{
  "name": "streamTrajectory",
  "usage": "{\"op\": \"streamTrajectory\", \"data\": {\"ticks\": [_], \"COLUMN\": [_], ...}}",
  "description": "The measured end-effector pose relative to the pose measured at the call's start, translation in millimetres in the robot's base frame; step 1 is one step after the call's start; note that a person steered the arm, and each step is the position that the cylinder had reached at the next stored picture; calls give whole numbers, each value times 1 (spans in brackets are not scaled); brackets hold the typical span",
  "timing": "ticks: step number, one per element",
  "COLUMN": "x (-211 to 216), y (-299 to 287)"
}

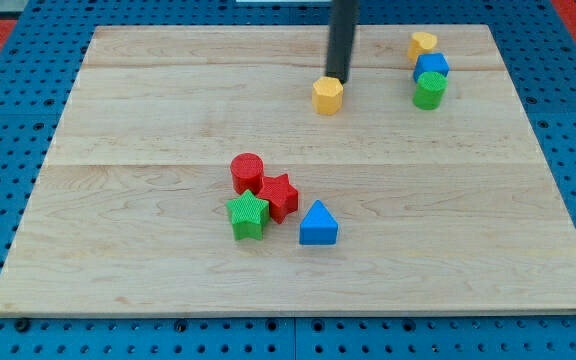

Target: Move the yellow hexagon to the center

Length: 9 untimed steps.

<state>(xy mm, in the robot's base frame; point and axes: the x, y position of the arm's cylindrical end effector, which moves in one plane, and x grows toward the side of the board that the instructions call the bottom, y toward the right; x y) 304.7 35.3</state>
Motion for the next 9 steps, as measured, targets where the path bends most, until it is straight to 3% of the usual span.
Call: {"op": "streamTrajectory", "data": {"ticks": [1,3,4,5,6,8,9], "x": [32,38,-6,2,56,16,-17], "y": [-61,-65,-54,44,24,20,-40]}}
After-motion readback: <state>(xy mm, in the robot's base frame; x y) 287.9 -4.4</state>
